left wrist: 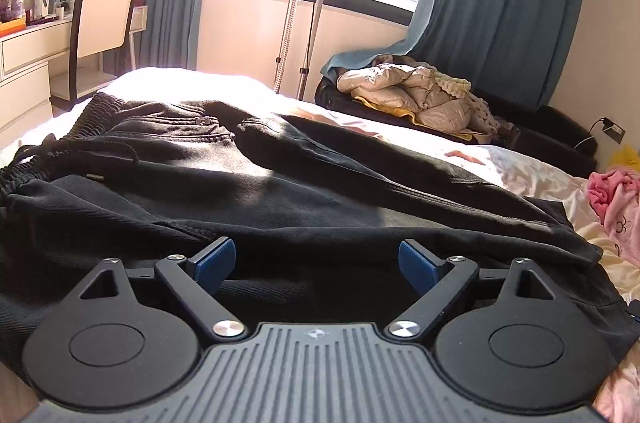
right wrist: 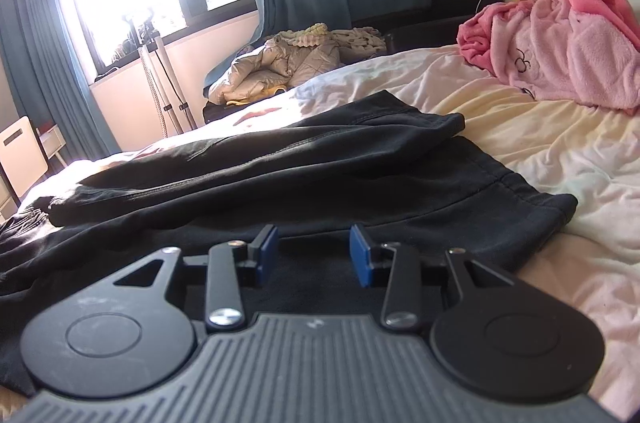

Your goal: Fold clothes

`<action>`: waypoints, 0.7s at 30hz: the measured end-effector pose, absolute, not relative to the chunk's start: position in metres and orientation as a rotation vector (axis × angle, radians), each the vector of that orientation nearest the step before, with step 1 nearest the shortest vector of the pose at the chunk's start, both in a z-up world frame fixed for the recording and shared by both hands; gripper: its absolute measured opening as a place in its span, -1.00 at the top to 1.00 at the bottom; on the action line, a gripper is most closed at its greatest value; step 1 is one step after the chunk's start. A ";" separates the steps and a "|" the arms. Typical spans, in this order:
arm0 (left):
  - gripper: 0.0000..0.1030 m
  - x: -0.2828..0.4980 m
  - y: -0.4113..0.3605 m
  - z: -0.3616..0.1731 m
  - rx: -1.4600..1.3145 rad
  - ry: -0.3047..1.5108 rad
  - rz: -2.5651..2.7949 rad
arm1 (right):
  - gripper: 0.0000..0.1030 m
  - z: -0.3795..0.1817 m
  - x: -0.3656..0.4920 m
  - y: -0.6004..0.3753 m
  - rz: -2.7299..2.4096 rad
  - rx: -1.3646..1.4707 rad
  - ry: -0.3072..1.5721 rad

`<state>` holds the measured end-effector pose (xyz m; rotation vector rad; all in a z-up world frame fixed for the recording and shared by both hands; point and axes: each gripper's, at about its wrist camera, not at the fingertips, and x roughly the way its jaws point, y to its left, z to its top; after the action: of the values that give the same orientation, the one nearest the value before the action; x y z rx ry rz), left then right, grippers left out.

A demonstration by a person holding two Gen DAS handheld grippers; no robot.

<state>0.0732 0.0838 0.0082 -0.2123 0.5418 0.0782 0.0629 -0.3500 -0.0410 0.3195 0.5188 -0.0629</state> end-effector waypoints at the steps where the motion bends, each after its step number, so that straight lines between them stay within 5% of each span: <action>1: -0.76 0.071 0.093 0.014 -0.223 0.541 0.090 | 0.20 -0.041 0.063 -0.352 -0.066 0.330 0.521; 9: -0.78 0.048 0.208 0.046 -0.537 0.604 0.293 | 0.15 -0.034 0.056 -0.365 -0.029 0.463 0.491; 21: -0.78 -0.030 0.325 -0.001 -0.931 0.655 0.401 | 0.03 -0.047 0.046 -0.405 -0.001 0.867 0.500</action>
<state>-0.0297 0.3245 -0.0014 -0.9306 0.6548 0.4013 0.0458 -0.4052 -0.0472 0.8666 0.4997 -0.0013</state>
